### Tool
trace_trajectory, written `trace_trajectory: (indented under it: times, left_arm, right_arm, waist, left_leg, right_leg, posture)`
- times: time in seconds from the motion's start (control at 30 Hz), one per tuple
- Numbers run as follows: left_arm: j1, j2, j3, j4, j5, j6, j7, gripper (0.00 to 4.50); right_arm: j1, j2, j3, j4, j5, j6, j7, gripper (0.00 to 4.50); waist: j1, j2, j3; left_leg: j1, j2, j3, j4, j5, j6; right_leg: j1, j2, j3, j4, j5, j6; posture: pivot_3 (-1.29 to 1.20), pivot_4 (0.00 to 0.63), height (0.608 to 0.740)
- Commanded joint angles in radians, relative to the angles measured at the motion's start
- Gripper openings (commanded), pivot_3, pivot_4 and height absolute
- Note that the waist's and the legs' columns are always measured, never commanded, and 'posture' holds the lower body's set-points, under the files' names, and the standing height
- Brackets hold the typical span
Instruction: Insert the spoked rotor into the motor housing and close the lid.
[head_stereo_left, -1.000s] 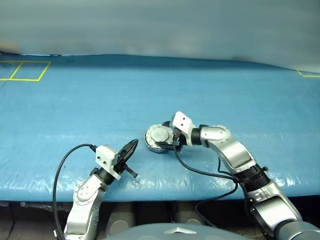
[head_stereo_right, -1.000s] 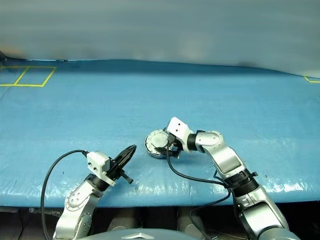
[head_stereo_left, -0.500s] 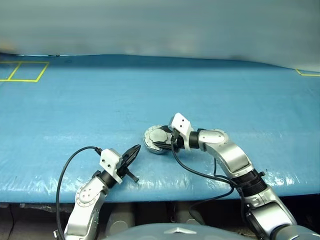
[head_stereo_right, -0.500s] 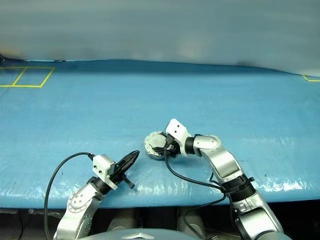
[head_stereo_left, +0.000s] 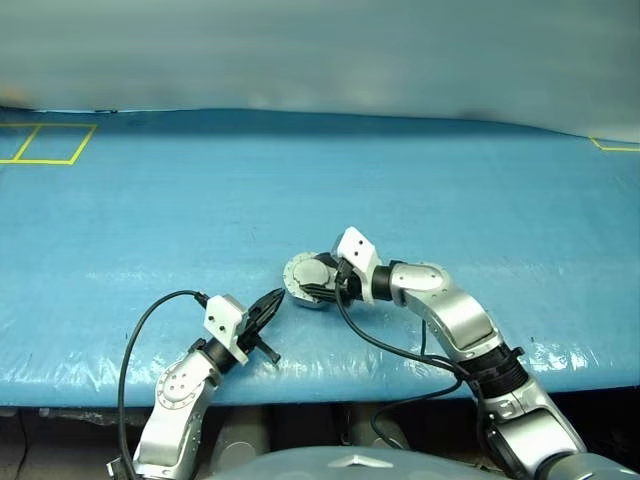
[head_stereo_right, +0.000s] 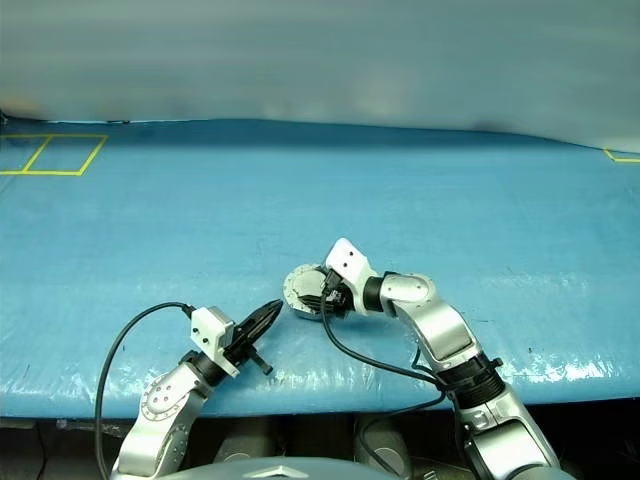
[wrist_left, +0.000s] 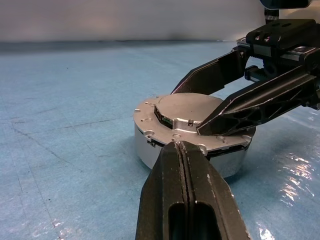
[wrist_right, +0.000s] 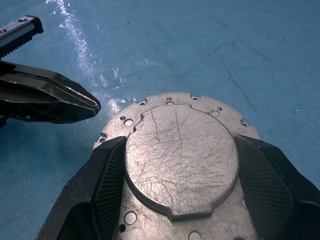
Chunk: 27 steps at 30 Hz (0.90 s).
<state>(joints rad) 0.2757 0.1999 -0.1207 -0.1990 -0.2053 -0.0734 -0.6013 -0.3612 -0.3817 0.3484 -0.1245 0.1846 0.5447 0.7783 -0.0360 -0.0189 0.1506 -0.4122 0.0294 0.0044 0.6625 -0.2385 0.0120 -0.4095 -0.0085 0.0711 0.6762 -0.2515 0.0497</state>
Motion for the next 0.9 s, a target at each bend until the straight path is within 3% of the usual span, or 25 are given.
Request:
trace_trajectory:
  times: [0.03,0.9]
  left_arm:
    - [-0.002,0.002,-0.008,-0.017,-0.019,-0.012,-0.002,0.00]
    - [-0.006,0.036,-0.022,-0.029,-0.066,0.032,-0.034,0.00]
  right_arm:
    - [-0.005,0.000,0.001,0.009,-0.016,-0.049,0.006,3.03]
    - [-0.106,-0.017,0.002,0.209,-0.042,-0.147,0.141,3.03]
  waist:
    - [0.000,0.000,0.000]
    - [-0.001,0.000,0.000]
  left_leg:
    - [0.000,0.000,0.000,0.000,0.000,0.000]
    - [0.001,0.001,0.000,0.001,0.000,0.000]
  right_leg:
    - [0.000,0.000,0.000,0.000,0.000,0.000]
    - [0.001,0.000,0.000,0.000,0.000,-0.001]
  posture:
    - [0.00,0.150,0.740]
    - [0.00,0.150,0.740]
